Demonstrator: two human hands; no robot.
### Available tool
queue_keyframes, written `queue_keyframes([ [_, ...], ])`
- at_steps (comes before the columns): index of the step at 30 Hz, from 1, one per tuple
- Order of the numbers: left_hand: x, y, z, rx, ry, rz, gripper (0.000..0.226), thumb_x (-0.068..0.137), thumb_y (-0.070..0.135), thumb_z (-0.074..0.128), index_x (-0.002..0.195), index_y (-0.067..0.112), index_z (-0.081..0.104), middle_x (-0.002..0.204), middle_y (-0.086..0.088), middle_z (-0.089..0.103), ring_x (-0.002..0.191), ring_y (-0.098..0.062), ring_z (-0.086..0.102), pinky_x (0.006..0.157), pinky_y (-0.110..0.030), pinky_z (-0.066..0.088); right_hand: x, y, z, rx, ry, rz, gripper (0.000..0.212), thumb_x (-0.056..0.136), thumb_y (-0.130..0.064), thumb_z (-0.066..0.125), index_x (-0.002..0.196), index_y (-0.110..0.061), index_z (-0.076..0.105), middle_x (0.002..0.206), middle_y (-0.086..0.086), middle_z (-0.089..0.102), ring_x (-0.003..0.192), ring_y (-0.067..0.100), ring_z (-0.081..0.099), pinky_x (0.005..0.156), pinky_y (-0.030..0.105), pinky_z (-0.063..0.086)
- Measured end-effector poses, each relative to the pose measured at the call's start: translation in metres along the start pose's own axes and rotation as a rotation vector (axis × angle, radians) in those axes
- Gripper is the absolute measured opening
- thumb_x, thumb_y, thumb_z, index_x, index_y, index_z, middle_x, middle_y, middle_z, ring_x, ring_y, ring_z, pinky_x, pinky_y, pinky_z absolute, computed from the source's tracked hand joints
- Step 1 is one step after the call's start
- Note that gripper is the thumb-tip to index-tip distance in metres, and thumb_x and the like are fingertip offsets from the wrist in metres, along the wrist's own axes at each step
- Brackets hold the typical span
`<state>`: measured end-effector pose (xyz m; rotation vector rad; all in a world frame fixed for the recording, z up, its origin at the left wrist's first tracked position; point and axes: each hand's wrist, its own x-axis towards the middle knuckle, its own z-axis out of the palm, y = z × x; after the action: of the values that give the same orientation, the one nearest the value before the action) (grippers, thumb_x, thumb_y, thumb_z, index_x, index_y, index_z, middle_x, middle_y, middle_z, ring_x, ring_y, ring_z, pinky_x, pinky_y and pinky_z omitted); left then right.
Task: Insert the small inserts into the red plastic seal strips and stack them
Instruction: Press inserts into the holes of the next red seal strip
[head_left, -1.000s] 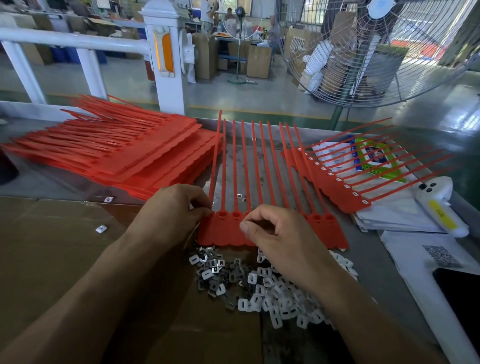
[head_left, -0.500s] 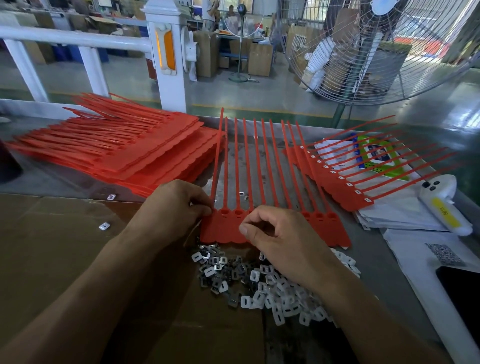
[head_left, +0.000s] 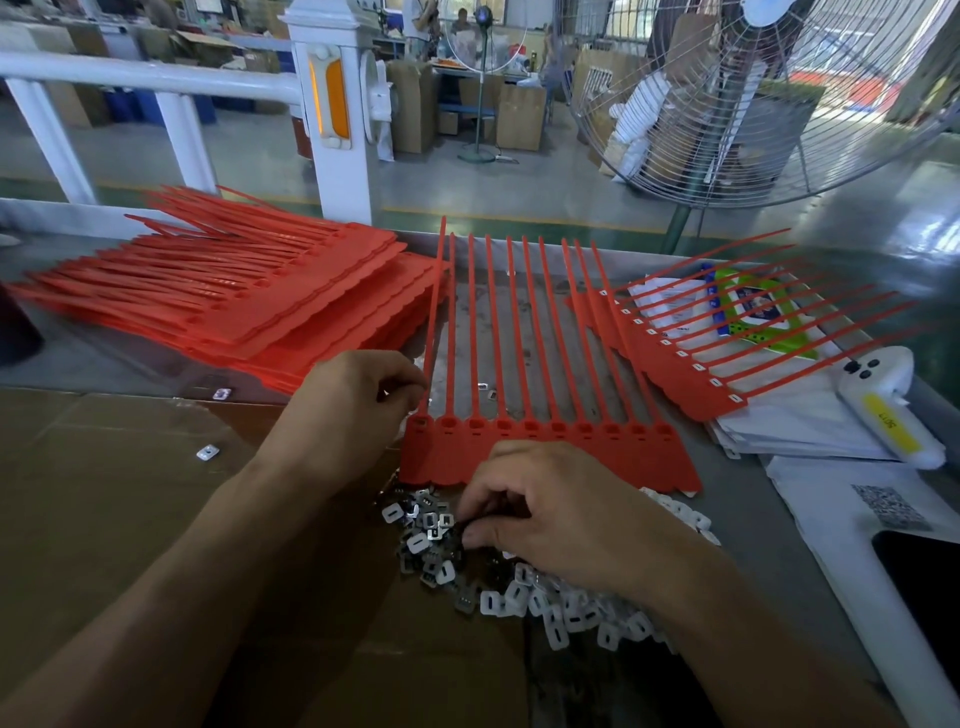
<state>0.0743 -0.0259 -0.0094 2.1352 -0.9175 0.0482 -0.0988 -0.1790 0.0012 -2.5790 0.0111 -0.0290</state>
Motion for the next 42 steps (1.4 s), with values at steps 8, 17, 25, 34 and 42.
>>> queue_keyframes([
  [8, -0.001, 0.004, 0.005, -0.011, -0.024, 0.092, 0.015, 0.093, 0.020, 0.070, 0.097, 0.033, 0.076, 0.082, 0.021, 0.072, 0.080, 0.004, 0.067, 0.072, -0.021, 0.055, 0.002, 0.003, 0.003, 0.121, 0.095, 0.017, 0.006, 0.095, -0.034, 0.072, 0.100, -0.032, 0.076, 0.098, -0.018, 0.068, 0.095, -0.001, 0.064, 0.087, 0.030, 0.055],
  [17, -0.003, 0.008, 0.007, -0.034, -0.077, 0.133, 0.014, 0.093, 0.020, 0.071, 0.099, 0.032, 0.077, 0.087, 0.020, 0.073, 0.086, 0.006, 0.066, 0.074, -0.005, 0.045, 0.002, 0.004, 0.007, 0.205, 0.140, 0.028, 0.025, 0.096, -0.025, 0.072, 0.117, -0.040, 0.071, 0.105, -0.024, 0.069, 0.102, -0.011, 0.063, 0.086, 0.006, 0.048],
  [25, -0.003, 0.010, 0.006, -0.087, -0.094, 0.165, 0.015, 0.093, 0.021, 0.071, 0.098, 0.034, 0.076, 0.089, 0.025, 0.072, 0.086, 0.007, 0.067, 0.073, -0.005, 0.045, 0.004, 0.004, 0.006, 0.424, 0.236, 0.084, 0.018, 0.096, -0.021, 0.073, 0.100, -0.039, 0.076, 0.094, -0.022, 0.072, 0.085, -0.002, 0.070, 0.071, 0.011, 0.051],
  [34, -0.010, 0.023, 0.004, -0.289, -0.274, 0.275, 0.014, 0.092, 0.021, 0.074, 0.099, 0.032, 0.075, 0.093, 0.015, 0.073, 0.084, -0.007, 0.068, 0.070, -0.011, 0.048, 0.007, 0.015, 0.002, 0.833, 0.358, 0.278, 0.020, 0.090, -0.022, 0.078, 0.107, -0.034, 0.075, 0.073, -0.002, 0.071, 0.061, 0.013, 0.063, 0.063, 0.020, 0.053],
  [42, -0.011, 0.023, 0.009, -0.275, -0.321, 0.310, 0.015, 0.092, 0.024, 0.074, 0.102, 0.035, 0.073, 0.100, 0.012, 0.073, 0.095, -0.019, 0.069, 0.080, -0.038, 0.058, 0.007, 0.015, 0.002, 0.852, 0.360, 0.262, 0.020, 0.093, -0.018, 0.075, 0.109, -0.029, 0.075, 0.073, -0.005, 0.070, 0.064, 0.008, 0.064, 0.063, 0.021, 0.054],
])
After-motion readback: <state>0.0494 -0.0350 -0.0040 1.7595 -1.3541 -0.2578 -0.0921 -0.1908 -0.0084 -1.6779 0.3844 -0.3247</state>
